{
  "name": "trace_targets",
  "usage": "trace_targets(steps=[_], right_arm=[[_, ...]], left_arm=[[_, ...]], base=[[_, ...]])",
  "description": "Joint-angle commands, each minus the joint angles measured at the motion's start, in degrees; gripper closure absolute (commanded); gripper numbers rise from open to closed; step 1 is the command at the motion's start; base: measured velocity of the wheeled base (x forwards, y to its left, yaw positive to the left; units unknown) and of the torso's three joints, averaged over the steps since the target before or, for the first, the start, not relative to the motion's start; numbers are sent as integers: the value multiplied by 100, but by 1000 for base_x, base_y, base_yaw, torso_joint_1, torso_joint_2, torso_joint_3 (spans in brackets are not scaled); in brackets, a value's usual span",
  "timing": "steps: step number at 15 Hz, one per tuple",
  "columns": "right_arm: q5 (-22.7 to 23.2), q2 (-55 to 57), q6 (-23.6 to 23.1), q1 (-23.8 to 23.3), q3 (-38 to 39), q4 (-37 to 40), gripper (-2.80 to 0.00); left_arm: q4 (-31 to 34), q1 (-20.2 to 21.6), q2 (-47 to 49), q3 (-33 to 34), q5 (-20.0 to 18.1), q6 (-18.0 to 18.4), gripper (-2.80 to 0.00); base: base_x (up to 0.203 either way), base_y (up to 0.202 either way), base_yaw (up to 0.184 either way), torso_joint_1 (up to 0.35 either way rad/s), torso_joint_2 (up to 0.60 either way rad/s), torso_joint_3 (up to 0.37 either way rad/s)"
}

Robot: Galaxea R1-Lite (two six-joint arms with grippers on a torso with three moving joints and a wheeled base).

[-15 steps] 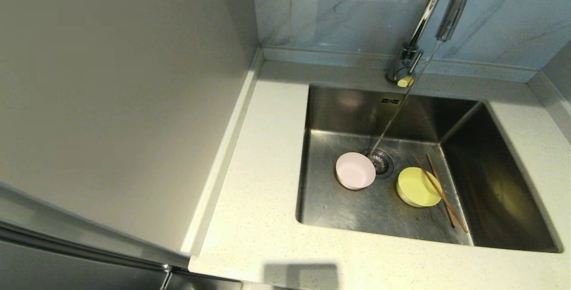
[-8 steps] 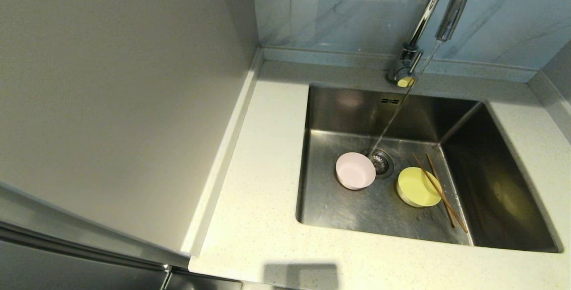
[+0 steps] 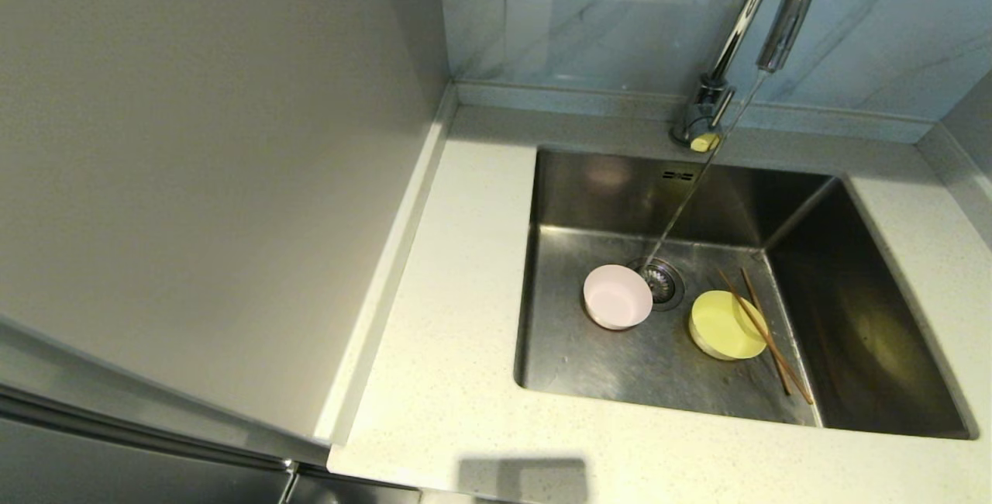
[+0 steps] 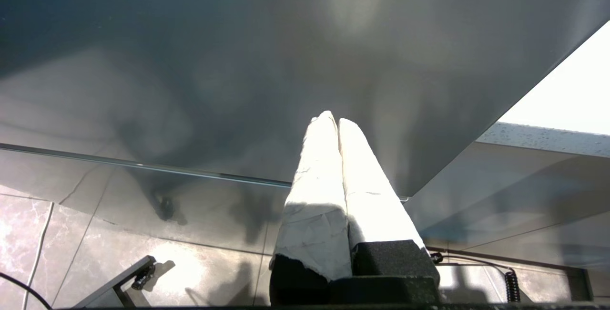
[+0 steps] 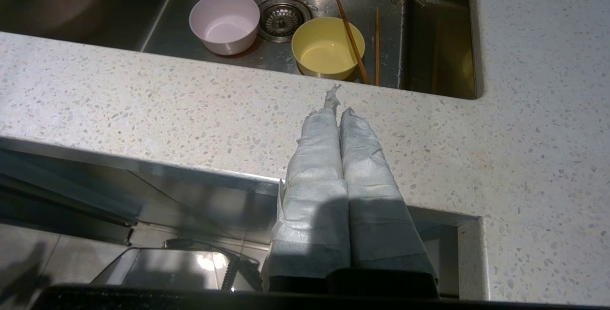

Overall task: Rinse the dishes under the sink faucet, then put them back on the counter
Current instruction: Wait for the water to rinse the bowl

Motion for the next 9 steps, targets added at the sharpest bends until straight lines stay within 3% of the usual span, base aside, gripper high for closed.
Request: trace_targets(steps=[1, 9], right_arm=[[3, 7, 2, 1, 0, 0, 0], [-4, 7, -1, 1, 0, 0, 0]], left_arm=[[-2, 2, -18, 0, 3, -2, 0], [-2, 2, -18, 0, 3, -2, 0]], base=[[0, 0, 0, 0, 0, 0], [0, 0, 0, 0, 0, 0]])
